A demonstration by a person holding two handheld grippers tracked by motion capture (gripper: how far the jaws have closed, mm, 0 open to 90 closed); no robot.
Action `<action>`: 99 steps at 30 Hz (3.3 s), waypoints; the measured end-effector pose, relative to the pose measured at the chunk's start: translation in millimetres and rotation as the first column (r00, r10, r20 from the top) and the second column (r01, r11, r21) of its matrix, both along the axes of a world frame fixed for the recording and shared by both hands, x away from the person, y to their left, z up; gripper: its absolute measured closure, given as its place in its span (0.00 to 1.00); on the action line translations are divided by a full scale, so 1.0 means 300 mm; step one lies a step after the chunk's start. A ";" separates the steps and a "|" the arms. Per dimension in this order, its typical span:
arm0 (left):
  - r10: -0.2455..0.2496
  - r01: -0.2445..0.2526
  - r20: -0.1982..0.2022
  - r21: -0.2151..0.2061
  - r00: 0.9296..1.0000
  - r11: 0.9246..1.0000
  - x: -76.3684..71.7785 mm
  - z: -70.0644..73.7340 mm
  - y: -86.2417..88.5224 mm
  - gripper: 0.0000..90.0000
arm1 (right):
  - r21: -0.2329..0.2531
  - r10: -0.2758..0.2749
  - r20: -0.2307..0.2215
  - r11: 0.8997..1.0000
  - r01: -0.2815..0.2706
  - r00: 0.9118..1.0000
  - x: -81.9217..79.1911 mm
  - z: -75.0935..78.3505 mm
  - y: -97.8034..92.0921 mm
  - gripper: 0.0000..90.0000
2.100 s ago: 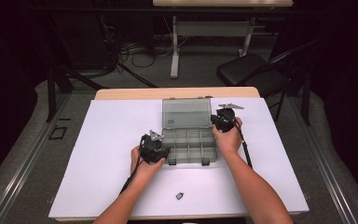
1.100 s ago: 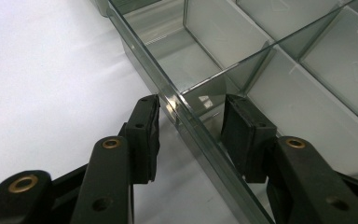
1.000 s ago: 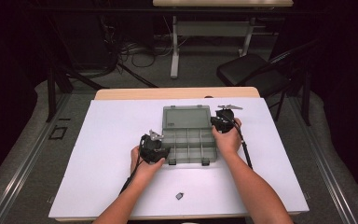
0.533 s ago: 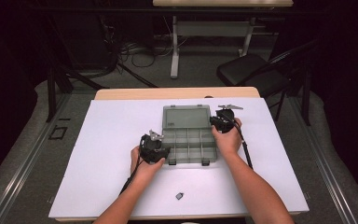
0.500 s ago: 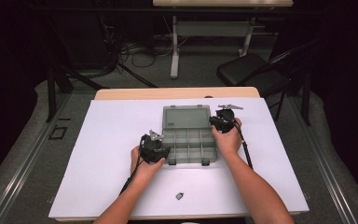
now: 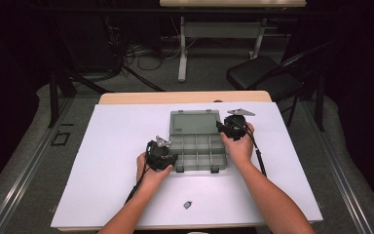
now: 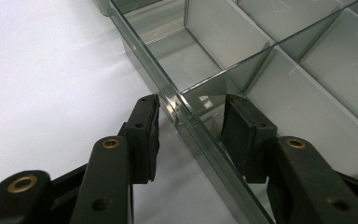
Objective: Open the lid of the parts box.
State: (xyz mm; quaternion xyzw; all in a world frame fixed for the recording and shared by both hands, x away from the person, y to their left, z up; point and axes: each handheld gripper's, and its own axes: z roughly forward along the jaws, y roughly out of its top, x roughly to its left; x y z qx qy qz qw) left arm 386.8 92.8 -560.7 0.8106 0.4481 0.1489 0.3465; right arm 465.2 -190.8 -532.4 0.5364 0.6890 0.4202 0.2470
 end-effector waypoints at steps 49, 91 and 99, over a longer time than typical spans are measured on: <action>-0.109 0.129 0.099 -0.233 0.989 0.964 -0.190 0.246 0.158 0.17 | -0.051 0.236 0.081 0.971 -0.233 0.968 -0.357 0.105 -0.122 0.16; -0.323 0.320 -0.031 -0.063 0.946 0.945 -0.410 0.140 -0.063 0.31 | -0.081 0.293 0.122 0.955 -0.285 0.948 -0.477 0.098 -0.128 0.17; -0.321 0.318 -0.028 -0.082 0.947 0.944 -0.417 0.131 -0.058 0.38 | -0.081 0.301 0.124 0.953 -0.292 0.946 -0.478 0.094 -0.125 0.17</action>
